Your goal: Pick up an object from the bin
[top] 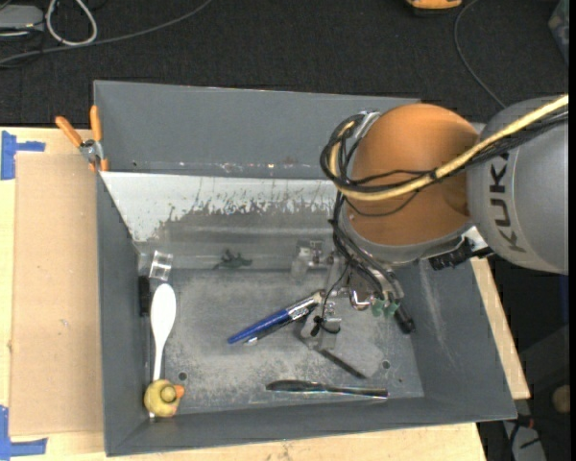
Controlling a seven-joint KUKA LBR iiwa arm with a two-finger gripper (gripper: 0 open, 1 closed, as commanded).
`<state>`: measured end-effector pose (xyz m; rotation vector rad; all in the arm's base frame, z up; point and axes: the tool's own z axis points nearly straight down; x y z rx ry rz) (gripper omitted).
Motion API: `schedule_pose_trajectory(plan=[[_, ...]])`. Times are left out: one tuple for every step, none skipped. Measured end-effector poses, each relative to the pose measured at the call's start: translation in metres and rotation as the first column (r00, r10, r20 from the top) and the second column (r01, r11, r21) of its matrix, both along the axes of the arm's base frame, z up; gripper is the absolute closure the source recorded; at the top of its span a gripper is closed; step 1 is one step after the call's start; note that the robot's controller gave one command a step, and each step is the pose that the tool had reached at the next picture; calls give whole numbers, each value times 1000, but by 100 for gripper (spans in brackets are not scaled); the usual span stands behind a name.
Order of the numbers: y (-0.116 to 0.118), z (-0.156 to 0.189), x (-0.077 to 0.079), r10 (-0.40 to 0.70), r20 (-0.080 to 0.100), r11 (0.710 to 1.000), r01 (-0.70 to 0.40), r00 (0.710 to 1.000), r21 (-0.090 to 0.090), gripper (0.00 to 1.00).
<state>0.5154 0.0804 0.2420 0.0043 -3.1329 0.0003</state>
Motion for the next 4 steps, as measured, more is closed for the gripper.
schedule_pose_trajectory(plan=[[-1, 3, 1, -3, 7, 1000, 3, 1000, 1, 0], [-53, -92, 12, 53, 9, 999, -53, 999, 1, 0], [-73, -89, 33, 52, 13, 999, -52, 999, 3, 0], [-114, -124, 5, -75, 4, 997, 75, 997, 2, 0]])
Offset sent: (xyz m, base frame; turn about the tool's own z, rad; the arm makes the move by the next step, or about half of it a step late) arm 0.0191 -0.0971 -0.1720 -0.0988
